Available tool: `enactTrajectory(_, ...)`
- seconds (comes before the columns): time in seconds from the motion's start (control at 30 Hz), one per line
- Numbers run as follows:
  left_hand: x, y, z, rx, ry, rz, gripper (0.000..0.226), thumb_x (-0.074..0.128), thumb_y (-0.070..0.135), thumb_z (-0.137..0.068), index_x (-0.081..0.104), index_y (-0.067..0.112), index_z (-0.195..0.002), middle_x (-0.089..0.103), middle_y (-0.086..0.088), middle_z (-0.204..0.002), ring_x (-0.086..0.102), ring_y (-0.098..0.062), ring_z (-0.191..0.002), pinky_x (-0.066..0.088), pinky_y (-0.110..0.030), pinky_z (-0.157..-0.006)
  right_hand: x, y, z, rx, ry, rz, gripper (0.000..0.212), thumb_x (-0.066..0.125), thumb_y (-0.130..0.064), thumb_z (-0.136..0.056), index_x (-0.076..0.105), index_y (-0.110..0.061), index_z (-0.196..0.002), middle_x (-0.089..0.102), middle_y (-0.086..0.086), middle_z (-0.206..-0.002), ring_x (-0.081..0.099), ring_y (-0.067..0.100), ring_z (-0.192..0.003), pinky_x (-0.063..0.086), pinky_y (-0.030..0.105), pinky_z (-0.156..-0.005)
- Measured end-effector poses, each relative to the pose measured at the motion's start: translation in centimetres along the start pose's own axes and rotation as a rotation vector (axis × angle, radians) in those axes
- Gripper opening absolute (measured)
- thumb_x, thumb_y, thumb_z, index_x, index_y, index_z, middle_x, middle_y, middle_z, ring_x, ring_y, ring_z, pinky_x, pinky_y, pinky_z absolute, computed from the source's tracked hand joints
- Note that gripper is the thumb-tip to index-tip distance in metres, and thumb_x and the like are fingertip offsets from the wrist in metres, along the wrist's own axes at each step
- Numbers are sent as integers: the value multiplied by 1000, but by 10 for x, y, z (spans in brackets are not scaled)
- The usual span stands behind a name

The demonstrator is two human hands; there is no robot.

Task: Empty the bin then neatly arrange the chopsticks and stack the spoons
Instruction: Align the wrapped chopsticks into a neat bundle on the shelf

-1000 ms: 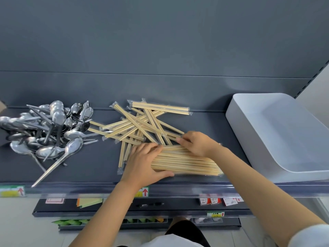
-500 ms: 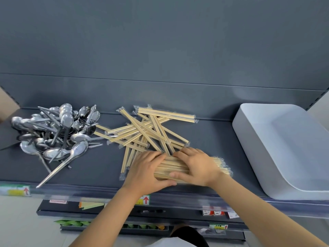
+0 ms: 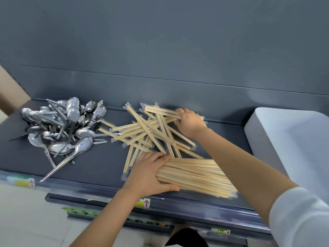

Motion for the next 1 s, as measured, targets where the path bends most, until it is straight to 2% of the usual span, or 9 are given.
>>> enactTrajectory(0.1,-1,-1,1,-10,18,19,94,57,88,-57,54,33,-133,55,12,-126,48,-12,-116,27,-25,-102,10,2,-18,2,-51,117,41,42,-15,-99,36,-11,-139,47,13,-137,45,33,-124,35,39,-101)
enactTrajectory(0.23,-2,0,1,-28,-1,20,93,58,87,-56,53,34,-133,55,13,-125,46,-9,-116,24,-22,-102,18,3,-27,-27,-34,239,33,49,-5,-93,44,-8,-125,51,14,-125,48,32,-117,39,39,-94)
enactTrajectory(0.43,-1,-2,0,-49,-32,41,95,59,86,-56,51,35,-135,53,15,-127,42,-6,-118,21,-19,-103,17,1,-25,-44,-10,69,29,42,6,-90,49,-4,-116,47,15,-118,52,37,-105,41,37,-77)
enactTrajectory(0.53,0,-3,1,-54,-36,46,96,58,87,-55,51,35,-135,52,15,-128,43,-8,-119,22,-21,-103,1,-8,-19,-42,69,-42,21,40,-1,-92,46,-5,-113,51,15,-113,56,39,-95,37,35,-69)
enactTrajectory(0.6,1,-3,1,-59,-31,45,96,58,88,-55,52,34,-135,53,15,-129,44,-9,-118,22,-21,-103,-2,-19,-13,-18,94,-118,9,40,-12,-95,42,-7,-102,53,13,-98,57,38,-86,36,35,-63)
enactTrajectory(0.7,-1,-2,1,-59,-20,46,95,58,87,-56,53,33,-134,53,14,-129,44,-9,-119,20,-19,-104,19,-30,-9,94,-33,-161,24,47,-33,-94,46,-10,-100,53,5,-90,57,31,-88,39,33,-65)
enactTrajectory(0.8,-3,-1,3,-69,-17,51,95,59,85,-56,52,32,-135,52,13,-131,42,-9,-121,16,-17,-104,37,-31,-6,227,-118,-205,18,56,-25,-85,49,-12,-96,53,2,-87,58,28,-91,40,30,-66)
enactTrajectory(0.87,-1,-1,2,-74,-29,47,95,59,84,-57,50,33,-137,49,14,-133,40,-8,-123,14,-16,-105,38,-28,-7,265,-111,-218,25,57,-19,-82,47,-10,-103,53,4,-90,57,29,-93,40,31,-67)
enactTrajectory(1.0,-2,-1,2,-70,-55,31,97,63,81,-59,44,34,-141,45,15,-137,35,-7,-126,10,-16,-106,18,-36,-13,157,15,-37,24,53,-19,-89,42,-8,-108,62,12,-107,61,35,-96,38,33,-65)
Point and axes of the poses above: each hand's wrist, its own z-axis away from the middle knuckle, its own x-axis out of the palm, y = z × x, the point moved 10 cm from there along -z, towards the middle knuckle
